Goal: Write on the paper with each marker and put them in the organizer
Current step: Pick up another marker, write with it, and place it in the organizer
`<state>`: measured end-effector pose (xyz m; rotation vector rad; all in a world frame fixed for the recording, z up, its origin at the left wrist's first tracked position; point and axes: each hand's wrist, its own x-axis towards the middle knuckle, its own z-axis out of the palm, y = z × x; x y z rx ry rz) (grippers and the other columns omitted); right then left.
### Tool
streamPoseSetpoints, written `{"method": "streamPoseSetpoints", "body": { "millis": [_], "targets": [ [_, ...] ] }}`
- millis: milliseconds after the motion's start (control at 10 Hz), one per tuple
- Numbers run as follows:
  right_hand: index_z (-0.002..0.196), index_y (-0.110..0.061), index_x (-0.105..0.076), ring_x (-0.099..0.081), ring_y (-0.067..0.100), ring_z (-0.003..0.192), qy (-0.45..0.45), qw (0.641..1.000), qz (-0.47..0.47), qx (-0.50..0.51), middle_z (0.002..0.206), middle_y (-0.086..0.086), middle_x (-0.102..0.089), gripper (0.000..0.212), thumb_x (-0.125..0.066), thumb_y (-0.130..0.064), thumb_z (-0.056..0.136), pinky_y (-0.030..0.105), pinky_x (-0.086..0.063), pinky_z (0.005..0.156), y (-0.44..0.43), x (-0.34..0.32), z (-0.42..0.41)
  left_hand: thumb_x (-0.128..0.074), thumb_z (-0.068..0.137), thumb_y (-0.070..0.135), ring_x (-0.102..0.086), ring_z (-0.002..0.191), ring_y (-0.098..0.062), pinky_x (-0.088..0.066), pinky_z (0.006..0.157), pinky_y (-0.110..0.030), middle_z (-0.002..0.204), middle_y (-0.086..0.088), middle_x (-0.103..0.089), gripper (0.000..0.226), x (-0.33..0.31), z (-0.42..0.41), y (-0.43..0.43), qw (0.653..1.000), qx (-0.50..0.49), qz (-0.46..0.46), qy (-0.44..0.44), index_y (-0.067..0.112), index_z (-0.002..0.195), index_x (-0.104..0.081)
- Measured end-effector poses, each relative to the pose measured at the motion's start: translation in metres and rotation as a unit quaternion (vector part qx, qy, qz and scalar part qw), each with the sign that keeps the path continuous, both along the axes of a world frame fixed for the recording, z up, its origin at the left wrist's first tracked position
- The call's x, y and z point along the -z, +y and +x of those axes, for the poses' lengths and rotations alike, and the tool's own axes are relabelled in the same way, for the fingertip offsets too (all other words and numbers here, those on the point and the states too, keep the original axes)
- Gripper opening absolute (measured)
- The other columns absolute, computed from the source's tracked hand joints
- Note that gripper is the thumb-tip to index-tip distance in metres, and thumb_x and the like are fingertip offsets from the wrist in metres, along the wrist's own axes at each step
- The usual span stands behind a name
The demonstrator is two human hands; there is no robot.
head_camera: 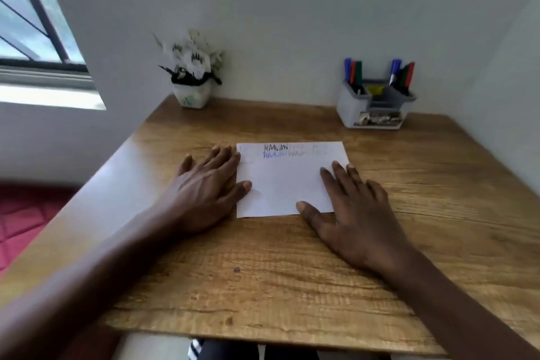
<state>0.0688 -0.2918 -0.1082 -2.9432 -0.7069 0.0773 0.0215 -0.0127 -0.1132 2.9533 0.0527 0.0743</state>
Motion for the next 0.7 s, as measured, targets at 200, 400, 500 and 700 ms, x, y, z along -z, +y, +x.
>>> {"method": "streamPoseSetpoints", "body": {
  "millis": [200,400,500,700],
  "targets": [
    [0.163,-0.027,-0.001,0.013,0.018,0.157,-0.013,0.999,0.021,0.025,0.171,-0.001,0.010,0.093,-0.013,-0.083,0.090,0.047,0.000,0.127,0.004,0.000,-0.007,-0.012,0.093,0.077,0.014,0.154,-0.008,0.000,0.127,-0.046,0.167,0.009,0.008,0.083,-0.003,-0.006,-0.006,1.000,-0.024,-0.012,-0.003,0.031,0.162,-0.001],
    [0.163,-0.021,-0.009,0.005,0.024,0.159,0.035,0.997,0.030,0.065,0.172,0.004,0.001,0.092,-0.028,-0.078,0.094,0.052,-0.009,0.126,0.007,-0.014,-0.025,-0.015,0.094,0.077,0.017,0.155,-0.014,0.001,0.126,-0.049,0.169,0.004,0.009,0.087,-0.021,-0.015,-0.014,0.997,-0.036,-0.026,0.069,0.025,0.162,-0.001],
    [0.163,-0.019,-0.011,0.003,0.027,0.159,0.036,0.996,0.035,0.076,0.172,0.006,-0.001,0.091,-0.033,-0.074,0.094,0.054,-0.010,0.125,0.009,-0.019,-0.032,-0.014,0.096,0.075,0.020,0.154,-0.016,0.004,0.126,-0.049,0.169,0.003,0.014,0.085,-0.024,-0.019,-0.020,0.994,-0.051,-0.015,0.097,0.024,0.162,0.002],
    [0.163,-0.018,-0.012,0.002,0.028,0.159,0.043,0.995,0.052,0.078,0.172,0.006,-0.003,0.092,-0.036,-0.073,0.093,0.056,-0.010,0.124,0.010,-0.025,-0.030,-0.016,0.098,0.072,0.019,0.155,-0.016,0.000,0.125,-0.052,0.169,0.002,0.012,0.083,-0.028,-0.020,-0.023,0.994,-0.058,-0.029,0.091,0.022,0.162,0.000]
  ]
}}
